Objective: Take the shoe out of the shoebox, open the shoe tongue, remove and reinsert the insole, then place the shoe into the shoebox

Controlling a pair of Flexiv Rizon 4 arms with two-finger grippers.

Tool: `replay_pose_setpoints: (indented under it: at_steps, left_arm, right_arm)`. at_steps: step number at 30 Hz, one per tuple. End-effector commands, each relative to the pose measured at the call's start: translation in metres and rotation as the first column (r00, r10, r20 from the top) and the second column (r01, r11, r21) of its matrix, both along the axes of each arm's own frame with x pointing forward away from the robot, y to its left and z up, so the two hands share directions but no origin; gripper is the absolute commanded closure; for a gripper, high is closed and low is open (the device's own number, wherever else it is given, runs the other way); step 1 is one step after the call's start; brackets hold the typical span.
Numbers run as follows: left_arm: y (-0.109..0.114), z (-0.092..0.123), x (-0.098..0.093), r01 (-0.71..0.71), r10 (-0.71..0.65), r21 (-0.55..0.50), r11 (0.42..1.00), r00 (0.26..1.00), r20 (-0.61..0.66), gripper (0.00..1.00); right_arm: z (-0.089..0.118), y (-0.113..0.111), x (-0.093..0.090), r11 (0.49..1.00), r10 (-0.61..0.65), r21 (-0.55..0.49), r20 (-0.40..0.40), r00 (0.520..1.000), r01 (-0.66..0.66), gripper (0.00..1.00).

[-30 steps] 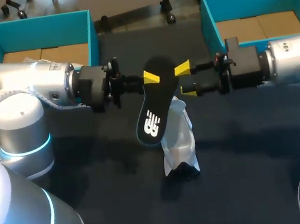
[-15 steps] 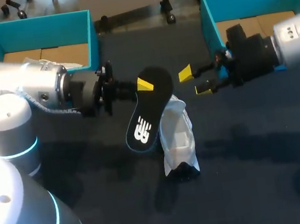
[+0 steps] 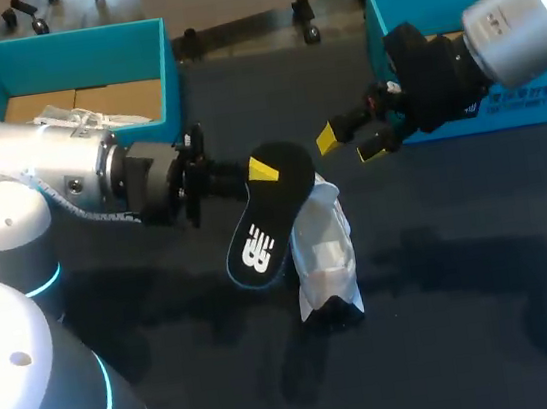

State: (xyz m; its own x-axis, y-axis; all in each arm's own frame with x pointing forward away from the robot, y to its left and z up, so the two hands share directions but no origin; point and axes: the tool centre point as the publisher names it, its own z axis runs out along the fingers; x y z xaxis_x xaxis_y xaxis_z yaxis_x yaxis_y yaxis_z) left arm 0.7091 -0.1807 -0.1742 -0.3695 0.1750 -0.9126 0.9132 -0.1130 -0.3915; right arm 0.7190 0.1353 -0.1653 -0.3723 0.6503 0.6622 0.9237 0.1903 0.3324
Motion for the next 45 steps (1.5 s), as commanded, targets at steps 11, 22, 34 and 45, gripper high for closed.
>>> replay_pose_setpoints:
  at_steps: [11, 22, 34, 45]
  left_arm:
    - [0.000, 0.001, -0.001, -0.001, 0.001, 0.002, 1.000, 1.000, 0.001, 1.00]
    - [0.003, 0.005, -0.005, -0.005, 0.006, 0.005, 1.000, 0.999, -0.032, 1.00]
    - [0.009, 0.006, -0.006, -0.037, 0.034, -0.022, 0.999, 0.988, -0.149, 1.00]
    - [0.007, 0.005, -0.014, -0.057, 0.053, -0.015, 0.998, 0.978, -0.200, 1.00]
  right_arm:
    - [0.001, 0.003, 0.002, 0.999, -0.009, -0.051, 0.000, 1.000, 0.009, 0.00]
    - [0.001, -0.003, 0.001, 0.987, 0.079, -0.146, 0.037, 0.996, -0.073, 0.00]
    - [0.004, -0.015, -0.004, 0.863, 0.445, -0.368, 0.234, 0.865, -0.345, 0.00]
    - [0.002, -0.012, -0.004, 0.792, 0.528, -0.419, 0.105, 0.843, -0.444, 0.00]
